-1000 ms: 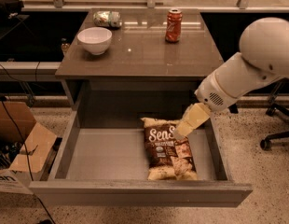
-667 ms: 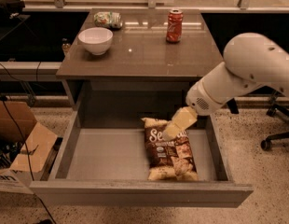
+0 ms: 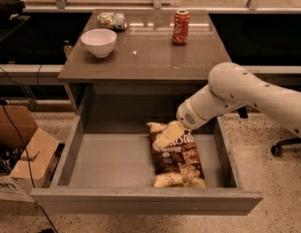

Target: Pick brown chip bag from top drawer and place on counter

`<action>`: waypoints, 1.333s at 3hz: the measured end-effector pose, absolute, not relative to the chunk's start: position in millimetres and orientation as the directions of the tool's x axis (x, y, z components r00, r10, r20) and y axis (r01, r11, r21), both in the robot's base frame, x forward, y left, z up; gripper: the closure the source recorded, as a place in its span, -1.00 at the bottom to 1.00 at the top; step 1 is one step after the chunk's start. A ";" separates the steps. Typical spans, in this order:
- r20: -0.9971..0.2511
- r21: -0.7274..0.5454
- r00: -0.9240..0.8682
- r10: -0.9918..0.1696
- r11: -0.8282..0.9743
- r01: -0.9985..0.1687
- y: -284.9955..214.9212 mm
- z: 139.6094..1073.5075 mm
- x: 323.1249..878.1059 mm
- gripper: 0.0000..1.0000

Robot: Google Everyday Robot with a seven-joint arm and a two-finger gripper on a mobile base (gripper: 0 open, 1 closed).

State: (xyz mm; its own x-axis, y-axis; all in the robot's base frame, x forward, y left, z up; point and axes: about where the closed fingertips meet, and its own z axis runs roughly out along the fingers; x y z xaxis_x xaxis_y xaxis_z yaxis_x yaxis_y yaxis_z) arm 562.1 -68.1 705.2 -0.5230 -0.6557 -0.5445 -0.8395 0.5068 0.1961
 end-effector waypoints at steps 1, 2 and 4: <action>-0.547 0.234 -0.532 -0.647 0.492 -0.839 -56.3 676.6 573.1 -1.00; -0.552 0.269 -0.537 -0.637 0.474 -0.839 -45.8 652.5 584.0 -1.00; -0.520 0.281 -0.532 -0.668 0.454 -0.845 -46.4 631.1 586.5 -0.16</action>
Offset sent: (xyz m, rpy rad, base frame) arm 0.0366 0.0313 -0.0792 0.0927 0.0795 0.0319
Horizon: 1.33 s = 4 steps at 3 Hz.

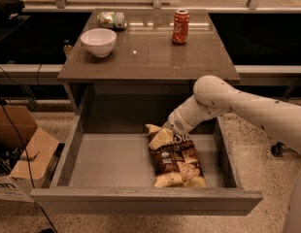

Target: Pick brown chip bag from top drawer and place on counter

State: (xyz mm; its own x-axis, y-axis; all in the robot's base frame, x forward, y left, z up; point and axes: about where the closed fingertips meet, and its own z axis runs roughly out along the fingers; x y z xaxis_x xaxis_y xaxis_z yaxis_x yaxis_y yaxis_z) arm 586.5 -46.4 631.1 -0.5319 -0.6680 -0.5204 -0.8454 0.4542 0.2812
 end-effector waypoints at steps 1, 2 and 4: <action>-0.507 0.244 -0.516 -0.690 0.460 -0.854 -57.1 639.4 579.1 0.31; -0.511 0.228 -0.517 -0.687 0.472 -0.852 -68.5 657.3 568.5 0.77; -0.598 0.186 -0.521 -0.609 0.527 -0.829 -106.8 739.0 539.2 1.00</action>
Offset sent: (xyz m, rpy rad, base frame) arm -0.0305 -0.0413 0.0550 -0.0498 -0.0643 -0.0351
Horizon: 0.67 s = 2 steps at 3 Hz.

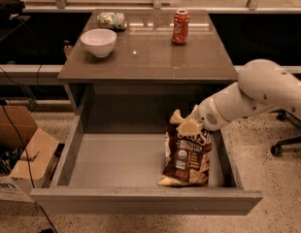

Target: Pick brown chip bag from top drawer and place on counter

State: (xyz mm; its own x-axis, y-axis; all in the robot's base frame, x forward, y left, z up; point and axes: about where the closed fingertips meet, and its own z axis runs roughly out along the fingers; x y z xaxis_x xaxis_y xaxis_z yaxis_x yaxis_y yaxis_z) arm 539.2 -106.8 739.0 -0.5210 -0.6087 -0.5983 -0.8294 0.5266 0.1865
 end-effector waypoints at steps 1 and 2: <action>-0.654 0.100 -0.482 -0.583 0.565 -0.819 -135.2 801.2 533.2 1.00; -0.701 -0.027 -0.402 -0.590 0.585 -0.811 -156.5 870.6 542.4 1.00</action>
Offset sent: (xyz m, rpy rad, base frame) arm 0.0163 -0.0818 0.2250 -0.0452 -0.4265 -0.1051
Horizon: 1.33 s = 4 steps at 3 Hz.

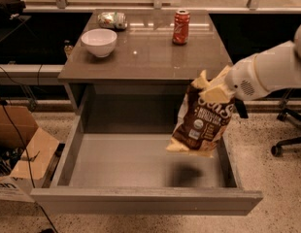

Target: Pick brown chip bag from top drawer and place on counter

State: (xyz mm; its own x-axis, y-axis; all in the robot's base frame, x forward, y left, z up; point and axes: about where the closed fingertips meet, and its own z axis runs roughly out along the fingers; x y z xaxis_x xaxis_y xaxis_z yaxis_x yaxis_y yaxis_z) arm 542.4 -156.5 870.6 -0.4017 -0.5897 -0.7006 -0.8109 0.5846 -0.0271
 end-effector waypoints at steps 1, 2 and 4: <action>-0.736 -0.146 -0.312 -0.601 0.591 -0.794 -168.7 932.0 564.3 1.00; -0.761 -0.244 -0.225 -0.609 0.590 -0.770 -173.2 985.9 594.3 1.00; -0.802 -0.250 -0.160 -0.576 0.567 -0.785 -138.7 1024.1 693.7 1.00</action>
Offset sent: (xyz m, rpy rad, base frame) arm 0.0896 -0.0255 0.1867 -0.0411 -0.4004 -0.0206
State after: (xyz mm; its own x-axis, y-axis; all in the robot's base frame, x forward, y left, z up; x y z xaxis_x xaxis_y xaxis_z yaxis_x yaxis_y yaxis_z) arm 693.7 -138.7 1024.1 -0.1604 -0.5759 -0.8016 -0.7847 0.5670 -0.2504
